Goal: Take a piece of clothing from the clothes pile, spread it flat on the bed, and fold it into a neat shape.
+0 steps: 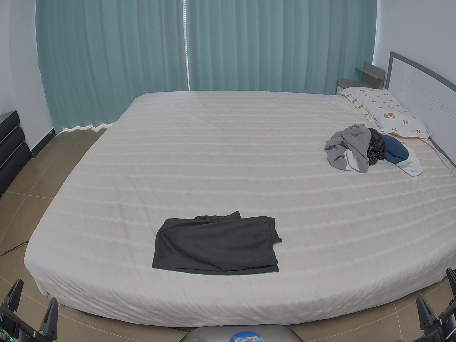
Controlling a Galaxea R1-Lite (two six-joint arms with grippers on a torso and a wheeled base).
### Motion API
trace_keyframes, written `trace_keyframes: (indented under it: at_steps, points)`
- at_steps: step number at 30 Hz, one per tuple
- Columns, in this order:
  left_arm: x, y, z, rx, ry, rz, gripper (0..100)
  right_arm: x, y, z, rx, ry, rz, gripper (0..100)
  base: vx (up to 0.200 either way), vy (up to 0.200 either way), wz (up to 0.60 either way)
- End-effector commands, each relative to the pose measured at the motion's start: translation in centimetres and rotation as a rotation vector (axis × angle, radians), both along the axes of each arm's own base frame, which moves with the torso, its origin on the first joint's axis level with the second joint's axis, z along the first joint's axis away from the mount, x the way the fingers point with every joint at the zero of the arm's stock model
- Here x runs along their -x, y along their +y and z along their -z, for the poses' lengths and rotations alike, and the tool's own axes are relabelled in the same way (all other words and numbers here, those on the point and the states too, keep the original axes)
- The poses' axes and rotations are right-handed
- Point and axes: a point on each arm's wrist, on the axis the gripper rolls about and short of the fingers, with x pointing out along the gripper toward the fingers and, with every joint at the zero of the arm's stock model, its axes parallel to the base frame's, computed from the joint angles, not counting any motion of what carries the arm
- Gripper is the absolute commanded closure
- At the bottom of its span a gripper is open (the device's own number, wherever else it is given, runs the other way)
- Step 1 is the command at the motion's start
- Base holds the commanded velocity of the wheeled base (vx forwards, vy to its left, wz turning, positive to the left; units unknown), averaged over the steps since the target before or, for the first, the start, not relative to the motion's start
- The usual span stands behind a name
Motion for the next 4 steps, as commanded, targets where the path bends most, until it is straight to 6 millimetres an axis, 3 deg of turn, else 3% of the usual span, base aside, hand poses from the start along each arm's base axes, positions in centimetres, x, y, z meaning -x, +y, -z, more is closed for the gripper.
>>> trace_keyframes:
  at_steps: [1, 4]
  points:
    - [-0.02, 0.00, 0.48, 0.000, 0.003, 0.000, 0, 0.04, 0.00, 0.12, 0.002, -0.005, 0.000, 0, 0.000, 0.000, 0.00]
    - [-0.02, 0.00, 0.48, 0.000, 0.003, 0.000, 0, 0.04, 0.00, 0.12, -0.004, -0.005, 0.000, 0, 0.000, 0.000, 0.00]
